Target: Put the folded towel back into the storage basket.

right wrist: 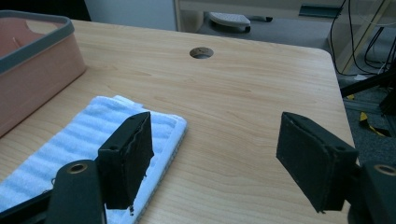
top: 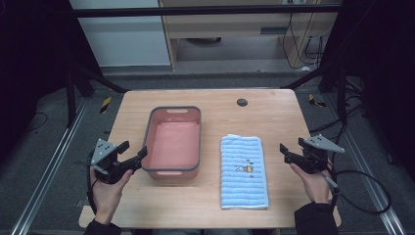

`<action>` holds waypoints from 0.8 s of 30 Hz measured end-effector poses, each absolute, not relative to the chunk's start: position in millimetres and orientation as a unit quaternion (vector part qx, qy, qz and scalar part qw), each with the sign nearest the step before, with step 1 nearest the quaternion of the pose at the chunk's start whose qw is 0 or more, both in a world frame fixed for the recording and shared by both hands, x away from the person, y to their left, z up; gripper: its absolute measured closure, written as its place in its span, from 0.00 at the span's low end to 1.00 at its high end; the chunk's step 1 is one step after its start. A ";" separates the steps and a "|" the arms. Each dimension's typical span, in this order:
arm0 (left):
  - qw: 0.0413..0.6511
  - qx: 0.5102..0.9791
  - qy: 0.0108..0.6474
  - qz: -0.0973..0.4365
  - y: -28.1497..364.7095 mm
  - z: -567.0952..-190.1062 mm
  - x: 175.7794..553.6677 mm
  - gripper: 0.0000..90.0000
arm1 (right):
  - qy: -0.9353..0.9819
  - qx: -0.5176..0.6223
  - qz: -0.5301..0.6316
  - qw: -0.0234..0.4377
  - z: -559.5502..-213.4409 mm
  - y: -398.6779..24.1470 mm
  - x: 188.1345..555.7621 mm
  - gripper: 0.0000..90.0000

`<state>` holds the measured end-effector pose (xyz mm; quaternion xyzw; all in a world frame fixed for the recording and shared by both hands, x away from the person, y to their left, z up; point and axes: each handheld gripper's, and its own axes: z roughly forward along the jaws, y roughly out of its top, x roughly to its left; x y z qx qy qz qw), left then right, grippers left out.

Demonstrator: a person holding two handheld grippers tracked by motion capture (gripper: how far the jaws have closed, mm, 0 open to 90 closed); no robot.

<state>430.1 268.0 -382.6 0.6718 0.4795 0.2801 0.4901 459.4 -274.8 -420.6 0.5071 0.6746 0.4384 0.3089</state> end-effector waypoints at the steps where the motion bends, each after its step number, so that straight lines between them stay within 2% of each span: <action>1: 0.491 0.672 0.479 0.279 265.6 -382.6 430.8 0.32 | 0.674 0.507 0.439 0.308 -419.9 -275.1 460.1 0.30; 15: 0.494 0.694 0.449 0.271 223.1 -381.5 430.8 0.33 | 0.679 0.499 0.440 0.310 -405.4 -266.4 476.1 0.30; 24: 0.508 0.704 0.431 0.246 190.4 -382.6 432.3 0.33 | 0.686 0.492 0.440 0.307 -399.3 -257.6 484.8 0.29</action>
